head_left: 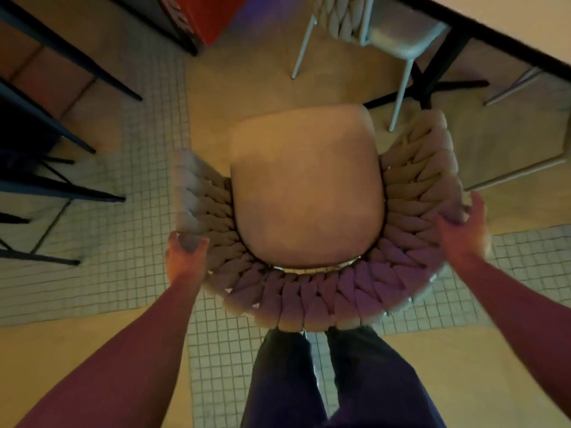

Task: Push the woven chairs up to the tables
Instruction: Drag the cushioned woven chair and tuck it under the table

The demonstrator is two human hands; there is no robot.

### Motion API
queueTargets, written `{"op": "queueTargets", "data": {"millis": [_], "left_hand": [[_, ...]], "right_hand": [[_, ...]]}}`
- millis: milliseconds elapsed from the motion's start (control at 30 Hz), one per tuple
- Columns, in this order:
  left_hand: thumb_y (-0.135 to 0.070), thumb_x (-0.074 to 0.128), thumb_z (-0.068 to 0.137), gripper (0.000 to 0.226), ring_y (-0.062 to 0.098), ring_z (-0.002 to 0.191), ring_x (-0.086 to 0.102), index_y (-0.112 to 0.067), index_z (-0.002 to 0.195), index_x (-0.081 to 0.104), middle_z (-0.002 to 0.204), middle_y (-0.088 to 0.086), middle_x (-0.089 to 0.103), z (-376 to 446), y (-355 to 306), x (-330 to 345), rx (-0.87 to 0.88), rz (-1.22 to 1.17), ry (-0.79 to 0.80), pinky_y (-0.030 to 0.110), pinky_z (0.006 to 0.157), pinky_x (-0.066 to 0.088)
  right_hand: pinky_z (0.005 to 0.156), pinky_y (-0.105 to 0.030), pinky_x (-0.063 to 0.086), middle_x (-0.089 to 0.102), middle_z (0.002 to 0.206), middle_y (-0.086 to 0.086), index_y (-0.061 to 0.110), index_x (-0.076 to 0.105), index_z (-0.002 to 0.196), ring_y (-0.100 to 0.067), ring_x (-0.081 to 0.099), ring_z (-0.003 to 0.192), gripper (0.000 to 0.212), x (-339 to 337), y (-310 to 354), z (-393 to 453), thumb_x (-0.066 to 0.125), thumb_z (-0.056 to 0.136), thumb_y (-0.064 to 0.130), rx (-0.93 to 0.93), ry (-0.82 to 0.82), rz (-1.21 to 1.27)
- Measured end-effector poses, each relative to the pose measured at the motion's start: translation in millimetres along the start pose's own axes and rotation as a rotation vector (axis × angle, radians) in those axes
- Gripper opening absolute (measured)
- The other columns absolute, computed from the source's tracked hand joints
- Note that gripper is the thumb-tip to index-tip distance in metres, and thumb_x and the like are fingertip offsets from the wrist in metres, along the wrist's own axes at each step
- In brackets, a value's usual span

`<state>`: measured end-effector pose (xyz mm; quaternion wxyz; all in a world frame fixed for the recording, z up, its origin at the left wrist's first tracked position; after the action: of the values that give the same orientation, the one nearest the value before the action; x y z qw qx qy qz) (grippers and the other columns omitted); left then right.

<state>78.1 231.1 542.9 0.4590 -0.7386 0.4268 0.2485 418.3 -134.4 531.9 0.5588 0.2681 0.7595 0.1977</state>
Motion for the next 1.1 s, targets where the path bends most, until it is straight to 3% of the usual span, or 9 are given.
{"op": "queueTargets", "data": {"millis": [167, 267, 433, 767, 1100], "left_hand": [[-0.032, 0.062, 0.089, 0.074, 0.04, 0.123, 0.05, -0.021, 0.152, 0.024, 0.14, 0.02, 0.047, 40.8, -30.0, 0.3, 0.091, 0.117, -0.005, 0.048, 0.095, 0.045], [-0.031, 0.056, 0.092, 0.071, 0.038, 0.118, 0.054, -0.026, 0.153, 0.021, 0.138, 0.018, 0.051, 59.3, -38.4, 0.9, 0.122, 0.175, 0.001, 0.047, 0.091, 0.047], [-0.031, 0.054, 0.095, 0.077, 0.038, 0.12, 0.053, -0.029, 0.156, 0.007, 0.14, 0.018, 0.048, 79.9, -58.3, 3.0, 0.22, 0.314, 0.022, 0.043, 0.086, 0.045], [-0.027, 0.052, 0.095, 0.082, 0.037, 0.091, 0.059, -0.034, 0.155, -0.004, 0.113, 0.023, 0.056, 103.3, -99.7, -2.5, 0.319, 0.596, 0.066, 0.045, 0.07, 0.05], [-0.026, 0.05, 0.095, 0.078, 0.042, 0.099, 0.059, -0.036, 0.154, 0.0, 0.113, 0.026, 0.059, 117.9, -130.9, 12.0, 0.401, 0.639, 0.071, 0.044, 0.07, 0.044]], "right_hand": [[0.088, -0.05, 0.045, 0.05, 0.133, -0.024, 0.022, 0.023, 0.147, -0.044, 0.052, 0.114, 0.074, 5.5, 51.7, 84.4, 0.063, 0.085, 0.024, -0.211, 0.231, -0.304], [0.085, -0.051, 0.046, 0.05, 0.129, -0.031, 0.022, 0.017, 0.15, -0.049, 0.053, 0.11, 0.076, 20.3, 68.9, 105.1, 0.059, 0.087, 0.02, -0.257, 0.265, -0.364], [0.087, -0.052, 0.045, 0.052, 0.128, -0.03, 0.029, 0.012, 0.151, -0.05, 0.053, 0.11, 0.08, 23.0, 65.6, 105.1, 0.059, 0.088, 0.022, -0.261, 0.225, -0.416], [0.081, -0.049, 0.049, 0.058, 0.119, -0.024, 0.036, 0.019, 0.149, -0.045, 0.059, 0.1, 0.077, 20.8, 66.3, 101.2, 0.062, 0.086, 0.026, -0.233, 0.132, -0.387], [0.079, -0.044, 0.048, 0.062, 0.115, -0.019, 0.035, 0.024, 0.149, -0.04, 0.059, 0.1, 0.076, 7.7, 56.3, 95.2, 0.064, 0.085, 0.026, -0.127, 0.078, -0.321]]}}
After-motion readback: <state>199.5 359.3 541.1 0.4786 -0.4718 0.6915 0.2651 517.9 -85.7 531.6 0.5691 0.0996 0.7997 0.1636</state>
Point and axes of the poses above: each hand's wrist, its own z-axis towards the middle knuckle, its own x-axis out of the palm, y = z × x, the point moved 3 cm from there along z, towards the middle knuckle
